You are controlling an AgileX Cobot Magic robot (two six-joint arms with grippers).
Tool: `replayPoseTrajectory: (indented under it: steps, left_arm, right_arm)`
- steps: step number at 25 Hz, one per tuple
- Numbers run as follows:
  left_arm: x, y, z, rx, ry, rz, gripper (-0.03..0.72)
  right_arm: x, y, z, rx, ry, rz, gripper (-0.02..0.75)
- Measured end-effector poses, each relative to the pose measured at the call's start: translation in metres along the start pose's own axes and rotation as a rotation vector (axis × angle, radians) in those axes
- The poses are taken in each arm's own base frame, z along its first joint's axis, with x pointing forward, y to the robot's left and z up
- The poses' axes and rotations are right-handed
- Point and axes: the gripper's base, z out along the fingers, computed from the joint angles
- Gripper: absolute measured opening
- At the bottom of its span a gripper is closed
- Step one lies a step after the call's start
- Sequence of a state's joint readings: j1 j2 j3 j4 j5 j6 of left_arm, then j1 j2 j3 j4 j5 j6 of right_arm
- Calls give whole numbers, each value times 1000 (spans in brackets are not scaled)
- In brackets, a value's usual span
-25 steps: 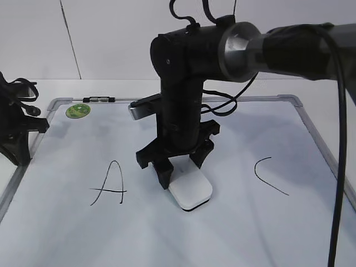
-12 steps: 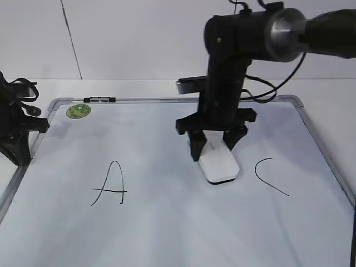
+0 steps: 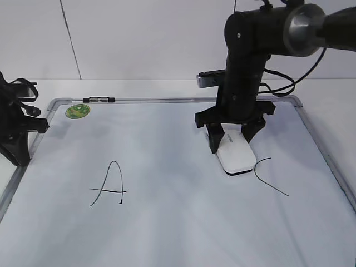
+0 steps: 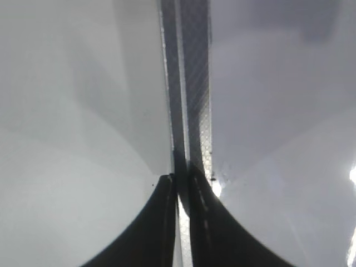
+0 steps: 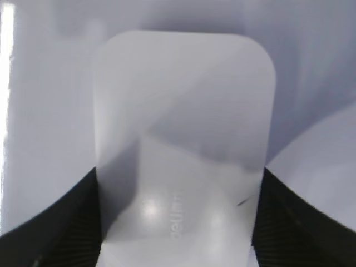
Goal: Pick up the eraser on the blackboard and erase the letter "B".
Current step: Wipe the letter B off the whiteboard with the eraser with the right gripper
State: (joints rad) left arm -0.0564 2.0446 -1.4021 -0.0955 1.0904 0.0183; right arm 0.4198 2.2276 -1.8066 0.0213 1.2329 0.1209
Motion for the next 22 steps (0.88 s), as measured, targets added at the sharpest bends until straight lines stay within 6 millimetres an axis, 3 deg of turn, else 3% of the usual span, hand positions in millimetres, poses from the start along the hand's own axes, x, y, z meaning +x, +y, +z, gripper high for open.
replayPoseTrajectory:
  steps: [3, 9, 12, 17, 22]
  left_arm:
    - [0, 0, 0, -2, 2, 1, 19]
    - [0, 0, 0, -3, 3, 2, 19]
    - [0, 0, 0, -3, 3, 2, 19]
    - [1, 0, 0, -3, 6, 2, 19]
    - [0, 0, 1, -3, 6, 1, 19]
  right_arm:
    - [4, 25, 1, 20, -2, -71, 534]
    - [25, 101, 2, -42, 14, -213, 534]
    - [35, 123, 3, -54, 22, -260, 534]
    - [36, 126, 3, -52, 22, -270, 533]
    - [27, 107, 5, -46, 23, -200, 533]
